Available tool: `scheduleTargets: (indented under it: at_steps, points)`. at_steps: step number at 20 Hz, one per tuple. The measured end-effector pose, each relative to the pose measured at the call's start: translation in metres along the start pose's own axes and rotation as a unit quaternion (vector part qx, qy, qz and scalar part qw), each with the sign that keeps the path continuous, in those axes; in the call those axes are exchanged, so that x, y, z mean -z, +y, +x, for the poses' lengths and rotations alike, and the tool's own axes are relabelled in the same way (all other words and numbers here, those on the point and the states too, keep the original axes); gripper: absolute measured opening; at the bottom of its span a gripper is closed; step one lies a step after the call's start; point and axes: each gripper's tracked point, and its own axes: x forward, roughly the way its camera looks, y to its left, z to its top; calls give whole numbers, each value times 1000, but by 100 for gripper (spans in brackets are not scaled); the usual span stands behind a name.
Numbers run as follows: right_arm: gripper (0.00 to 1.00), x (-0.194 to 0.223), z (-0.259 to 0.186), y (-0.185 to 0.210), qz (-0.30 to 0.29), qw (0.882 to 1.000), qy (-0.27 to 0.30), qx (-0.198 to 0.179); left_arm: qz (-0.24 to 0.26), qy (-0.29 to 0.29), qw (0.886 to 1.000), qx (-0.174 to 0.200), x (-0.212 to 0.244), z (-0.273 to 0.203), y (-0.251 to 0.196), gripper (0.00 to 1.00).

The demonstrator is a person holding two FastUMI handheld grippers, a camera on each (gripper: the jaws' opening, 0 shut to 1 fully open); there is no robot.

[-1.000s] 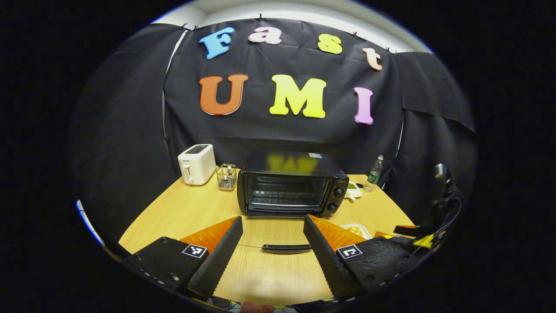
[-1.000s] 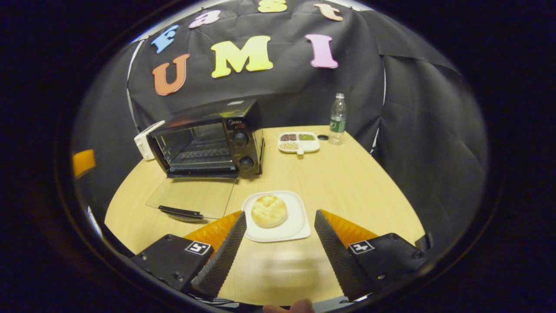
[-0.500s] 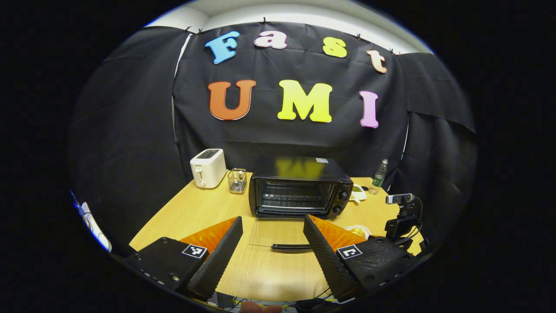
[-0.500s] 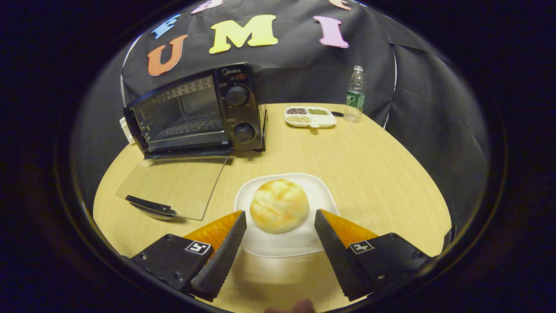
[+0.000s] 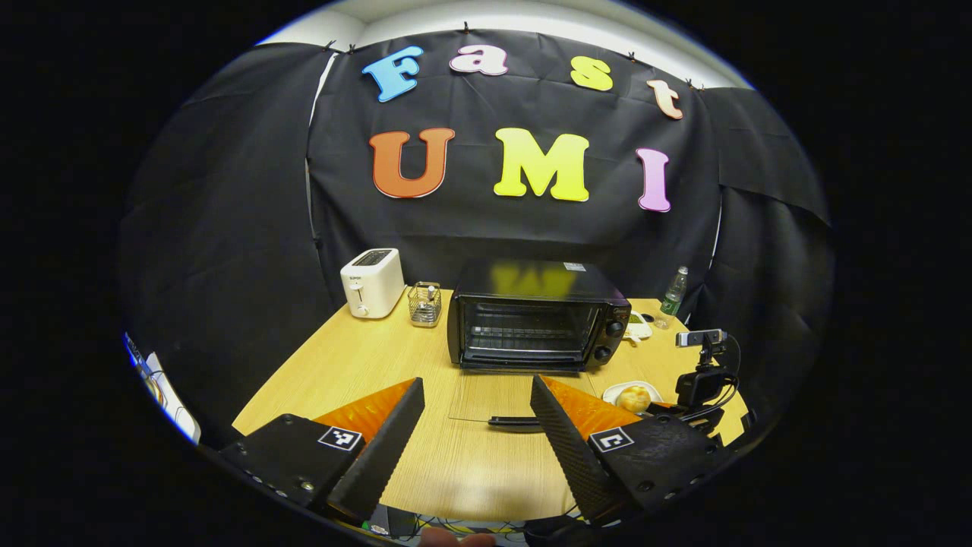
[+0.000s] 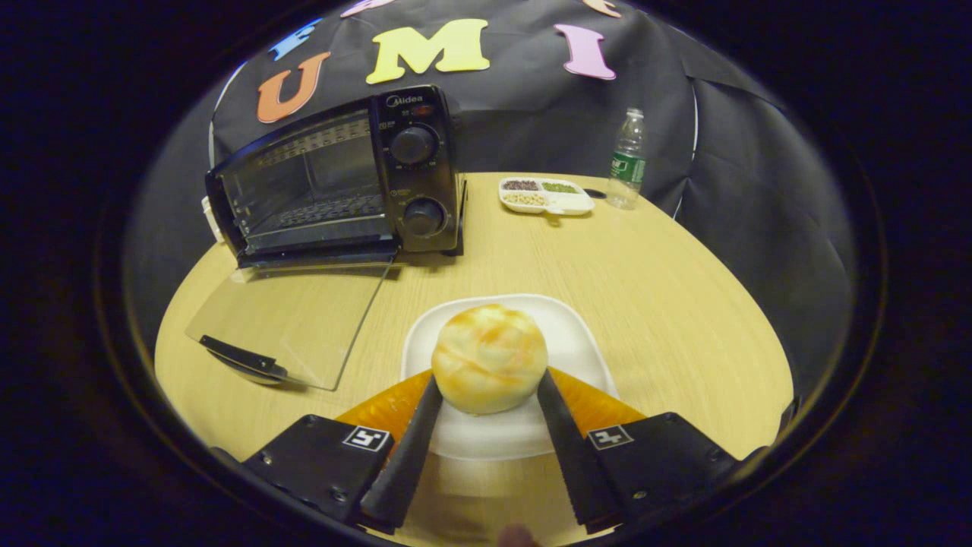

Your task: Open the electric oven with the left hand, put the food in, and close the electric oven.

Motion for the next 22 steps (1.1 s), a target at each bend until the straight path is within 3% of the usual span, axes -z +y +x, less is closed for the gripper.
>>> scheduleTargets:
  at_steps: [5,12,17,22]
  points:
    - [68,-17,-50,13,28,999,-18,-18,-4,-10,1000,14,-5,-1,2,93]
    - [67,-40,-105,74,93,993,-38,-63,-9,-21,999,27,-5,-15,23,93]
    - [67,-79,-83,127,120,987,-71,-85,0,-19,1000,19,4,-30,51,93]
    - [67,-114,-31,171,149,981,-89,-92,8,-9,1000,-5,10,-42,85,93]
